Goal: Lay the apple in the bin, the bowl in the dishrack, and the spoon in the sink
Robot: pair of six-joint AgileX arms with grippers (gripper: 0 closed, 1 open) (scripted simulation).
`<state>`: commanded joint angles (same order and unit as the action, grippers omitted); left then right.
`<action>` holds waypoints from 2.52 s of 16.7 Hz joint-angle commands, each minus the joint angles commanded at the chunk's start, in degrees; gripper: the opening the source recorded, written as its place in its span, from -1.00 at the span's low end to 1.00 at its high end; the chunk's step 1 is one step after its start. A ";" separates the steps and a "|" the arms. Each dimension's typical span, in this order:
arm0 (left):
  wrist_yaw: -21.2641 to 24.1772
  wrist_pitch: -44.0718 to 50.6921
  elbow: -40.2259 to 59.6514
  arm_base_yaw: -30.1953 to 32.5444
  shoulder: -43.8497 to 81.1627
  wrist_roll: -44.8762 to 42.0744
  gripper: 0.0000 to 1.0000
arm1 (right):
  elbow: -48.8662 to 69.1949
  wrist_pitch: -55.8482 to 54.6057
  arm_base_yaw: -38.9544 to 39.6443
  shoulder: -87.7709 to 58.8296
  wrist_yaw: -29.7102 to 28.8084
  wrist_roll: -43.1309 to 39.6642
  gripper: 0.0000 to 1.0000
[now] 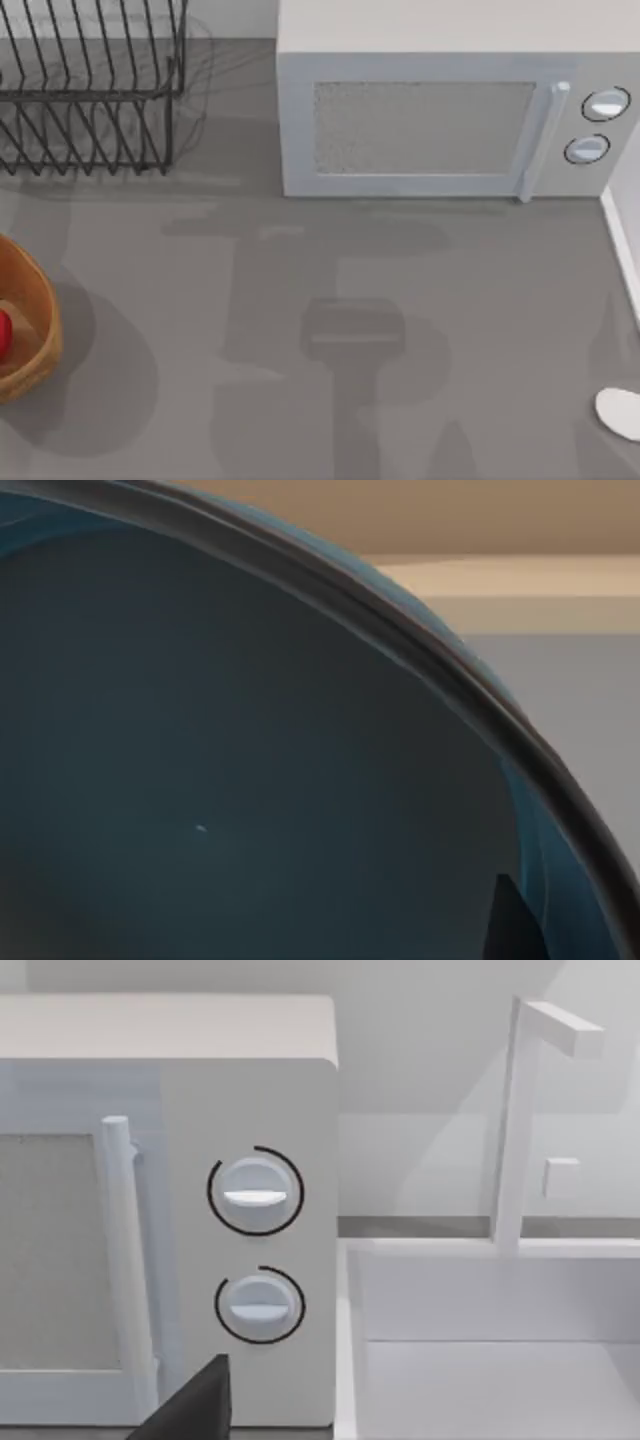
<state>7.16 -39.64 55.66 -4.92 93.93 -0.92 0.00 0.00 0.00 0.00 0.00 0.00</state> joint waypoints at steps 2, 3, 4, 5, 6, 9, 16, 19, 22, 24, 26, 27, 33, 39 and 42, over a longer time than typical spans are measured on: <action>-0.67 -5.03 -1.60 0.65 4.03 0.01 -1.00 | 0.00 0.00 0.00 0.00 0.00 0.00 1.00; -0.90 -6.60 -2.19 0.88 5.41 0.01 -1.00 | 0.00 0.00 0.00 0.00 0.00 0.00 1.00; -1.05 -7.60 -2.59 1.04 6.33 0.02 -1.00 | 0.00 0.00 0.00 0.00 0.00 0.00 1.00; -1.11 -7.94 -2.74 1.09 6.65 0.02 -1.00 | 0.00 0.00 0.00 0.00 0.00 0.00 1.00; -1.11 -7.94 -2.74 1.09 6.65 0.02 -1.00 | 0.00 0.00 0.00 0.00 0.00 0.00 1.00; -1.11 -7.94 -2.74 1.09 6.65 0.02 -1.00 | 0.00 0.00 0.00 0.00 0.00 0.00 1.00; -1.11 -7.94 -2.74 1.09 6.65 0.02 0.06 | 0.00 0.00 0.00 0.00 0.00 0.00 1.00; -1.11 -7.94 -2.74 1.09 6.65 0.02 0.51 | 0.00 0.00 0.00 0.00 0.00 0.00 1.00; -1.11 -7.94 -2.74 1.09 6.65 0.02 0.96 | 0.00 0.00 0.00 0.00 0.00 0.00 1.00; -1.11 -7.94 -2.74 1.09 6.65 0.02 1.00 | 0.00 0.00 0.00 0.00 0.00 0.00 1.00; -1.11 -7.94 -2.74 1.09 6.65 0.02 1.00 | 0.00 0.00 0.00 0.00 0.00 0.00 1.00; -1.11 -7.94 -2.74 1.09 6.65 0.02 1.00 | 0.00 0.00 0.00 0.00 0.00 0.00 1.00; -1.16 -7.57 -3.07 1.02 6.19 0.03 1.00 | 0.00 0.00 0.00 0.00 0.00 0.00 1.00; -2.16 0.00 -11.53 1.69 -8.43 0.21 1.00 | 0.00 0.00 0.00 0.00 0.00 0.00 1.00; -2.92 6.36 -18.69 2.14 -23.13 0.37 1.00 | 0.00 0.00 0.00 0.00 0.00 0.00 1.00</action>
<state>4.24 -33.28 36.97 -2.77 70.80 -0.56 0.00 0.00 0.00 0.00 0.00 0.00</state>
